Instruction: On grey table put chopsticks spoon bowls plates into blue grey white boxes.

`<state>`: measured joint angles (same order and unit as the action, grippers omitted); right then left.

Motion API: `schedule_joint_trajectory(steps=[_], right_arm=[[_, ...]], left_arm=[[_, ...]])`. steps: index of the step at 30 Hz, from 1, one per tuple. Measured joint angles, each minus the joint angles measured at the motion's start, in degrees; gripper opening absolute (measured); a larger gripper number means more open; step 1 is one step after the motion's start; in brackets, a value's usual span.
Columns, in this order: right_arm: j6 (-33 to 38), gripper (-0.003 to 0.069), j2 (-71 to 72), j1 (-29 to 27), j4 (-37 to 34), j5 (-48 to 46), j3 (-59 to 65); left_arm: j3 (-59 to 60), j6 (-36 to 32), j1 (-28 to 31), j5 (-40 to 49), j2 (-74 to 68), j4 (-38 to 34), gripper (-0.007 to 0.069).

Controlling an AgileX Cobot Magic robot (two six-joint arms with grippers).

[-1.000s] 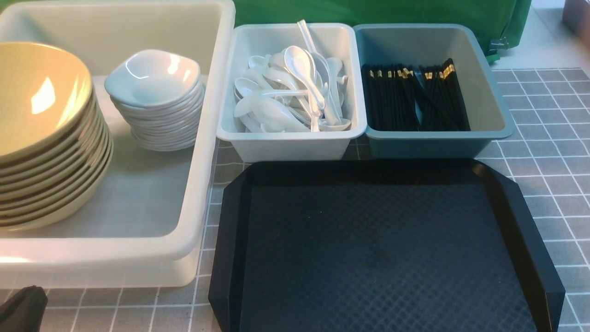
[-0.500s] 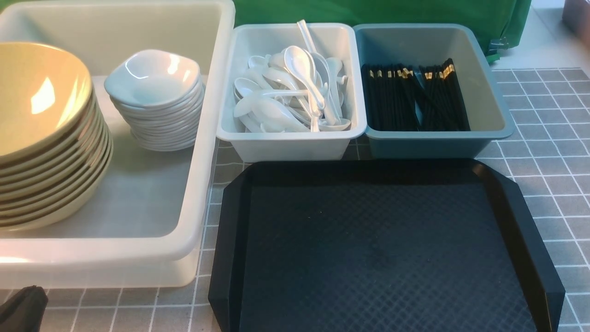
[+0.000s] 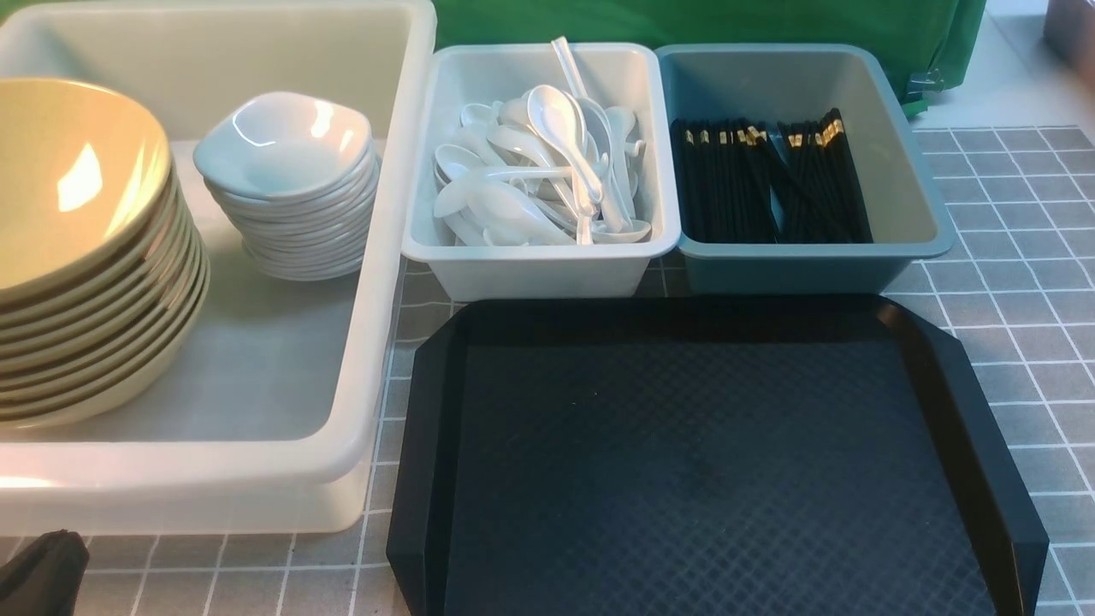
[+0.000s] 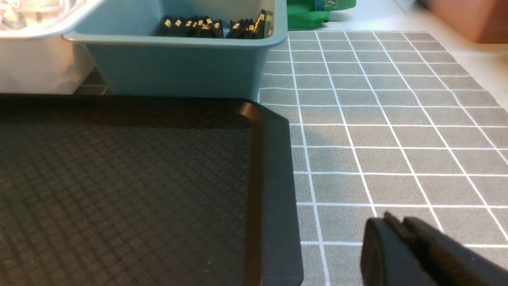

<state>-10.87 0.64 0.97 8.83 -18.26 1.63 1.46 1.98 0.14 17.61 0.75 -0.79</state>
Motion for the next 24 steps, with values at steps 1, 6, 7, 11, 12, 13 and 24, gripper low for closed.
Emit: schedule_joint_trajectory(steps=[1, 6, 7, 11, 12, 13, 24], right_arm=[[0.00, 0.0087, 0.00, 0.00, 0.00, 0.00, 0.00], [0.00, 0.0094, 0.00, 0.00, 0.00, 0.00, 0.00], [0.00, 0.0095, 0.00, 0.00, 0.00, 0.00, 0.00], [0.00, 0.0097, 0.00, 0.00, 0.00, 0.00, 0.00], [0.00, 0.0097, 0.00, 0.00, 0.00, 0.00, 0.00], [0.00, 0.0098, 0.00, 0.00, 0.00, 0.00, 0.00], [0.05, 0.0112, 0.00, 0.00, 0.00, 0.00, 0.00]], left_arm=[[0.00, 0.00, 0.00, 0.00, 0.00, 0.00, -0.0011], [0.00, 0.00, 0.00, 0.00, 0.00, 0.00, -0.0011], [0.00, 0.00, 0.00, 0.00, 0.00, 0.00, -0.0011], [0.00, 0.05, 0.00, 0.00, 0.00, 0.00, -0.0011], [0.00, 0.05, 0.00, 0.00, 0.00, 0.00, -0.0011], [0.00, 0.05, 0.00, 0.00, 0.00, 0.00, -0.0011], [0.00, 0.09, 0.00, 0.00, 0.00, 0.00, -0.0011]])
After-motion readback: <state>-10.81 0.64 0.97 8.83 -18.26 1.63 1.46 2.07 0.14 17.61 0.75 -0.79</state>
